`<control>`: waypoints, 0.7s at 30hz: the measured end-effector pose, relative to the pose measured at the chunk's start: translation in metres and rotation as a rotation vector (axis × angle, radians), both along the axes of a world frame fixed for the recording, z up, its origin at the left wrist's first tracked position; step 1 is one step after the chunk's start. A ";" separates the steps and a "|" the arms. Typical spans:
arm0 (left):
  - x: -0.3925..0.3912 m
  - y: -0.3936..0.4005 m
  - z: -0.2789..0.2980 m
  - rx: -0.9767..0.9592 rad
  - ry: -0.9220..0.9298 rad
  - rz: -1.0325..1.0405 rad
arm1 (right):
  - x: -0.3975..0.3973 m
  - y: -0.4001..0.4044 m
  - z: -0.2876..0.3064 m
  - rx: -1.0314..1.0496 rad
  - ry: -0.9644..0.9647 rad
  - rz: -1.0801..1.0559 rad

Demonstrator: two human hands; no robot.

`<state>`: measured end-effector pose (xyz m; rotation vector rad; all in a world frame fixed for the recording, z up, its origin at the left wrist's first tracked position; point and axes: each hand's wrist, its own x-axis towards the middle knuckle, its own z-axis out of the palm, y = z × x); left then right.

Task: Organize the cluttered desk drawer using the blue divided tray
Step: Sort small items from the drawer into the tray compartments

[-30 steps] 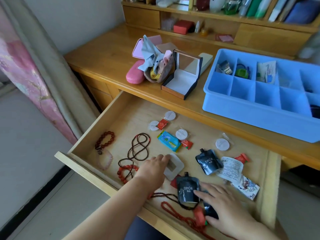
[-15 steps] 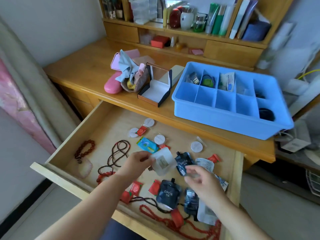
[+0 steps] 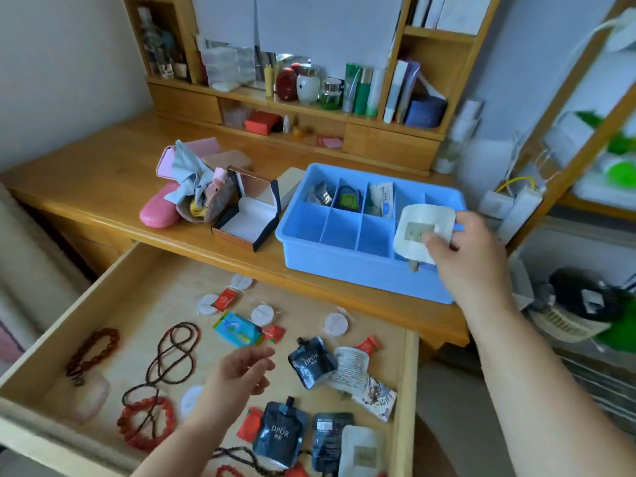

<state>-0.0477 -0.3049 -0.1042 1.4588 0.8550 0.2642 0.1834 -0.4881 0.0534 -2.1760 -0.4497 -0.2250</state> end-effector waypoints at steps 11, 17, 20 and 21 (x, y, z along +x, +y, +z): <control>-0.023 0.001 -0.038 0.306 0.323 -0.103 | 0.070 0.029 -0.012 -0.862 -0.003 -0.107; 0.017 -0.035 -0.026 0.722 0.229 -0.504 | 0.040 0.014 -0.021 -0.336 -0.302 -0.022; 0.061 -0.055 -0.022 0.888 0.213 -0.697 | -0.009 0.003 -0.042 -0.127 -0.494 0.128; 0.075 -0.060 -0.023 0.938 0.244 -0.765 | -0.026 -0.001 -0.053 -0.113 -0.471 0.179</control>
